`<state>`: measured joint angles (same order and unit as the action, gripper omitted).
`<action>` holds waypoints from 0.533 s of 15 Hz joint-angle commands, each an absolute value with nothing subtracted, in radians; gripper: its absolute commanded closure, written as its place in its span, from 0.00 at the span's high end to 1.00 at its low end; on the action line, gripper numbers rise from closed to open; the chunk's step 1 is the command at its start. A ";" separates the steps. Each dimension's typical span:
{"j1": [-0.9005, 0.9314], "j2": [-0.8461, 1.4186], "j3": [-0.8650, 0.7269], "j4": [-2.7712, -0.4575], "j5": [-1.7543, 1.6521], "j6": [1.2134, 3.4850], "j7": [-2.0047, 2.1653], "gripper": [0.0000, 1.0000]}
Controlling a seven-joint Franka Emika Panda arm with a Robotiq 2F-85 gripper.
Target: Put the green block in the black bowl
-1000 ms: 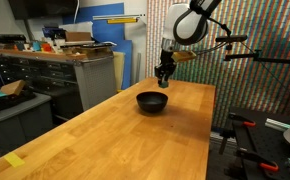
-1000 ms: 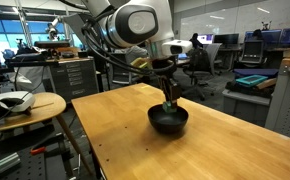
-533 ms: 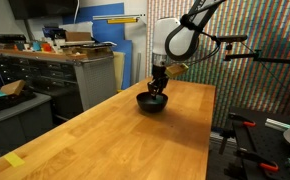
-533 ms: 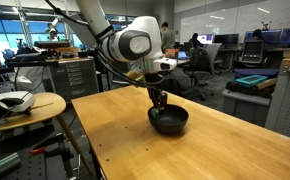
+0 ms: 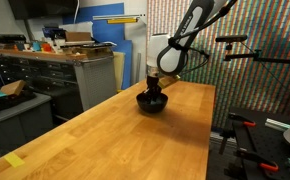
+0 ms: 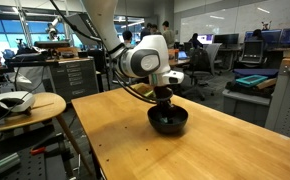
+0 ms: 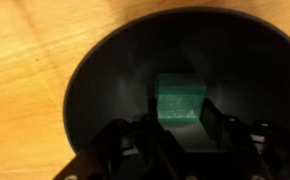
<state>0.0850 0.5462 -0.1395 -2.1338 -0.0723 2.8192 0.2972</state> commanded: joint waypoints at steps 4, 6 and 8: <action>0.032 0.498 -0.123 -2.121 -0.040 2.770 0.224 0.99; -0.002 0.456 -0.106 -2.132 -0.026 2.727 0.177 1.00; -0.055 0.398 -0.073 -2.138 0.008 2.652 0.101 1.00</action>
